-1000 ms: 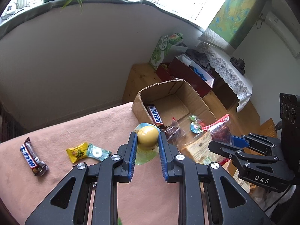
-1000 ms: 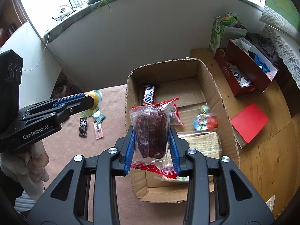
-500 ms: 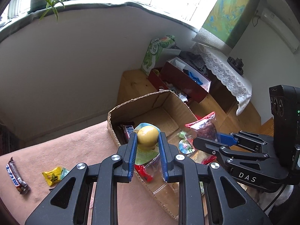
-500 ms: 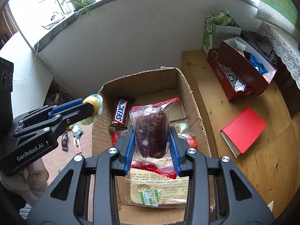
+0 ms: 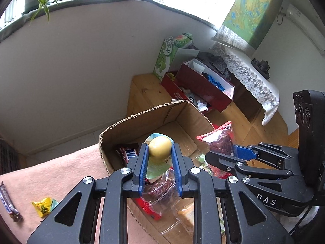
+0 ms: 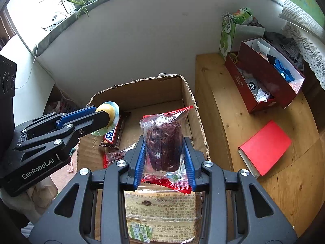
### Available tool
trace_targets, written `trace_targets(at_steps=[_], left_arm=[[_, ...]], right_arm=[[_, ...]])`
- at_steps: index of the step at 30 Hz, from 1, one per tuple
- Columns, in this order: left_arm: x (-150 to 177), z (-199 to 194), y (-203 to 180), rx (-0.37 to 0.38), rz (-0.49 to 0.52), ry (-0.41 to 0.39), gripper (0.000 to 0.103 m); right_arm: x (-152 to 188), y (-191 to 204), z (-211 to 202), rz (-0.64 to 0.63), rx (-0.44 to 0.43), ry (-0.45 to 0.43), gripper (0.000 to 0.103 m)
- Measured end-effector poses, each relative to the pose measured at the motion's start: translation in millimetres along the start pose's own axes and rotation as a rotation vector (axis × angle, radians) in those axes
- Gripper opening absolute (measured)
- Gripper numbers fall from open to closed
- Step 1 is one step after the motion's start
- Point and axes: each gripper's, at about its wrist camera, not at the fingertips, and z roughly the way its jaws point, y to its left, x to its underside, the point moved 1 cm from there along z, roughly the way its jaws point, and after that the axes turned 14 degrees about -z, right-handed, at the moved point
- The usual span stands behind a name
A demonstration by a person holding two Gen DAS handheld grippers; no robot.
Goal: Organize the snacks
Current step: 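Open both grippers over the box and withdraw them, then grasp the blue-labelled chocolate bar with the left gripper while the right gripper grasps the black candy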
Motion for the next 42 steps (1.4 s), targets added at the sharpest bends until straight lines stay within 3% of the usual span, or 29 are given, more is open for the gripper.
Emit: trace_targets(at_steps=[3,14,24,34,42], left_arm=[[-1,3,-2,-0.008,0.004,0.014,0.023],[-2,-14,5,-0.004,-0.008,0.015,0.023],[0,-56,22,0.006,-0.024,0.014,0.023],[2,-96,65,-0.022,-0.072,0.007,0.023],[5,-123,124,-0.081,-0.167,-0.005,0.023]], right_arm=[[0,1,0,-0.004,0.021,-0.007,0.063],[1,10,-16,0.021,0.047,-0.009,0.064],[-1,44,-50,0.044,0.069,-0.027,0.064],[-10,102,-65,0.025,0.045,-0.032,0.064],[-15,153,-48,-0.009,-0.026,-0.008,0.064]])
